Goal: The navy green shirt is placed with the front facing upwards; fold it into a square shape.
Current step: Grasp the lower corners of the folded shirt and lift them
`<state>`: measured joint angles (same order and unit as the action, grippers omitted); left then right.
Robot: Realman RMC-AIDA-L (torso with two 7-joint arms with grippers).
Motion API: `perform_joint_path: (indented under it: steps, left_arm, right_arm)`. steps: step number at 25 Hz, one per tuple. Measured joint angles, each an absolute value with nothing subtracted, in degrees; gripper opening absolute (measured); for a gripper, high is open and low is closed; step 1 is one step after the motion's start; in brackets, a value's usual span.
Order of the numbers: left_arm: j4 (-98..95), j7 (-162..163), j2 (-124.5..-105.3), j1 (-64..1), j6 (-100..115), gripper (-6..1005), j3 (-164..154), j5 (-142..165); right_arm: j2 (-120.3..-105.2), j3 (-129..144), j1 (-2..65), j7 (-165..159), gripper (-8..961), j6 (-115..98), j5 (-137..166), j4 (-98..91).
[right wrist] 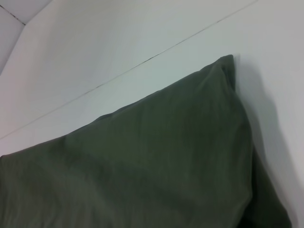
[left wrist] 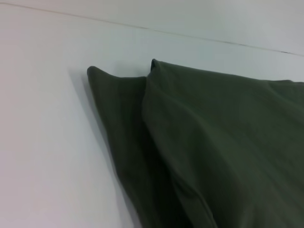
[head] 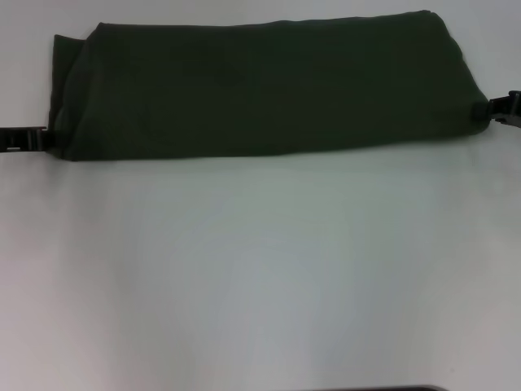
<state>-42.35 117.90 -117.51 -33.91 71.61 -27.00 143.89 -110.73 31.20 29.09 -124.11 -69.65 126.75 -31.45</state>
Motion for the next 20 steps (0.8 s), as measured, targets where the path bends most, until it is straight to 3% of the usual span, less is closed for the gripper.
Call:
perform_joint_path:
  steps: [6,11,20]
  left_arm:
    - [-42.8,118.0,-117.63,-33.4,71.8,50,-26.6,144.0]
    - [-44.6,117.7,-117.65,-32.0,74.4,3,-25.2,143.2]
    - [-45.7,115.3,-117.51,-30.1,81.3,3,-21.2,142.5]
  right_arm:
    - [-110.85,31.2,28.9,-124.1,11,-69.7,126.7,-31.6]
    - [-110.91,31.2,28.3,-123.9,10,-70.3,126.7,-31.8]
    - [-111.29,28.6,26.7,-119.9,10,-76.0,126.7,-31.8]
